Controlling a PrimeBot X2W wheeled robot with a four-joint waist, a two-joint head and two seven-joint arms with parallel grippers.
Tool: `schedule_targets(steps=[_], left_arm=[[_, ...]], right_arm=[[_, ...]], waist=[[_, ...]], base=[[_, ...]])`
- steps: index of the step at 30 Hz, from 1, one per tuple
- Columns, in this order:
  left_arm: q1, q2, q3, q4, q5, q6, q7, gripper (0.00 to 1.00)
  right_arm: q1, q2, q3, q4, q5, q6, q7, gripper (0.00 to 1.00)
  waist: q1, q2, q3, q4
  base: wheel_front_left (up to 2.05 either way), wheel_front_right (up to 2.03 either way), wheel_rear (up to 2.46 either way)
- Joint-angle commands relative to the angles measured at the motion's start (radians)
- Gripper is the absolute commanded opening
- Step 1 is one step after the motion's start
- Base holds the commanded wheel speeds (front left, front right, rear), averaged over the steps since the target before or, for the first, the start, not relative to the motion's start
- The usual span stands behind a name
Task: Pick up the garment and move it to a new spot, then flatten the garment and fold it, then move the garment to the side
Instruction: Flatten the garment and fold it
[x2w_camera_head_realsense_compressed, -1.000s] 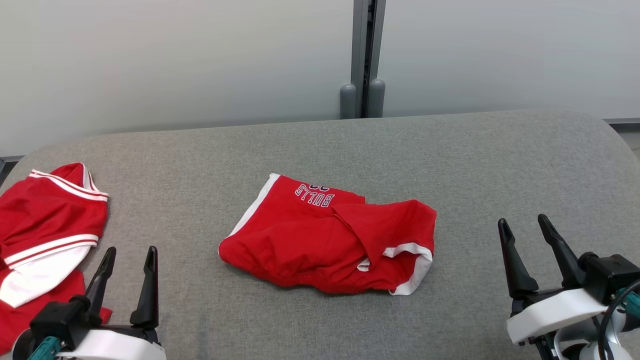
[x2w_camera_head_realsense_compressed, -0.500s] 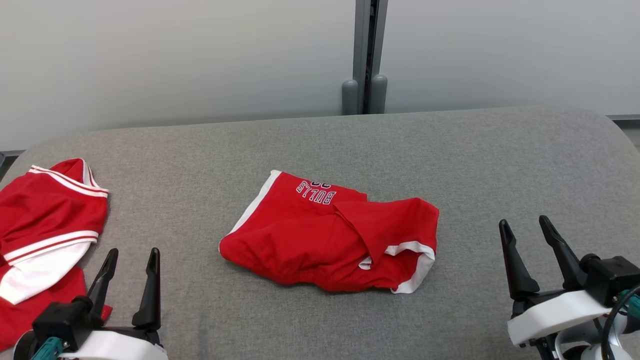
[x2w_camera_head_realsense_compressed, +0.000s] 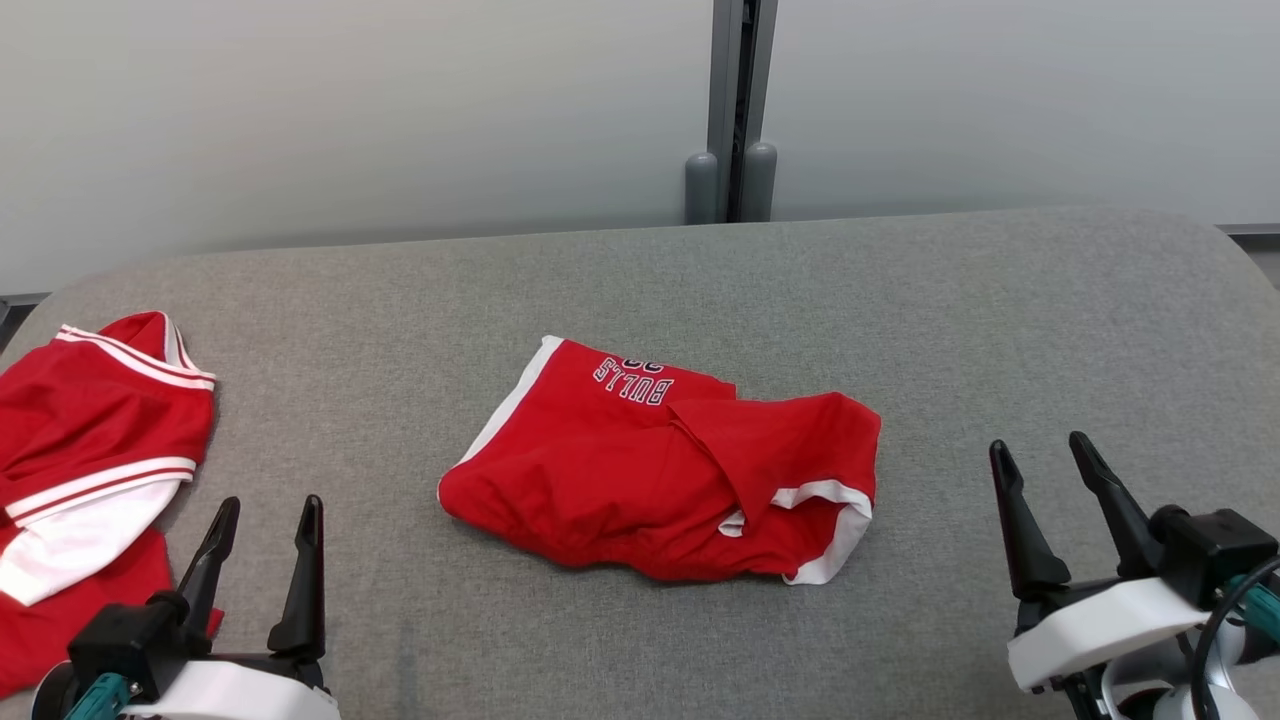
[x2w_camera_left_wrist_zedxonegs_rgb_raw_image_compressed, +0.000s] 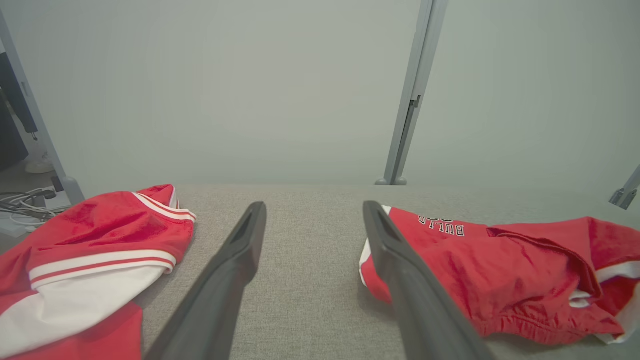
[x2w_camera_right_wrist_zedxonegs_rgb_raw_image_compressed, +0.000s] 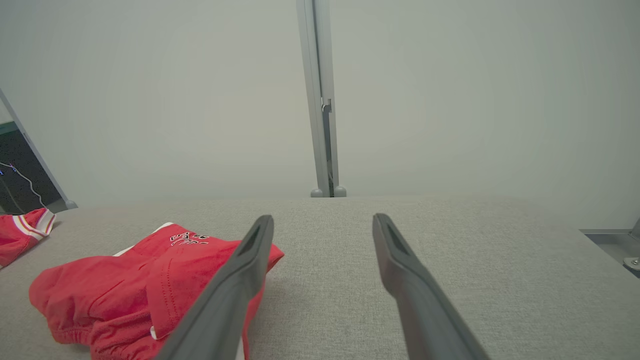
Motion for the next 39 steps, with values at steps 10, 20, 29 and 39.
schedule_targets(steps=[10, 20, 29, 39], left_arm=[[-0.073, -0.008, -0.019, 0.006, 0.008, -0.012, -0.007, 1.0], [-0.151, -0.035, -0.037, 0.052, 0.012, -0.038, -0.035, 1.0], [-0.168, -0.038, -0.019, 0.082, 0.015, -0.048, -0.049, 1.0], [-0.169, -0.017, 0.024, 0.073, 0.02, -0.037, -0.052, 1.0]], right_arm=[[-0.09, -0.035, 0.193, 0.036, 0.005, 0.002, 0.069, 1.0], [-0.183, -0.073, 0.359, 0.208, -0.013, 0.002, 0.138, 1.0], [-0.224, -0.059, 0.309, 0.271, -0.049, 0.002, 0.104, 0.0], [-0.277, -0.065, 0.149, 0.169, -0.046, 0.001, 0.064, 0.0]], waist=[[0.0, -0.0001, 0.061, 0.069], [0.0, -0.0001, 0.131, 0.169], [0.0, -0.0001, 0.146, 0.162], [0.0, -0.0001, 0.152, 0.101]], base=[[0.0, 0.0, 0.0], [0.0, 0.0, 0.0], [0.0, 0.0, 0.0], [0.0, 0.0, 0.0]])
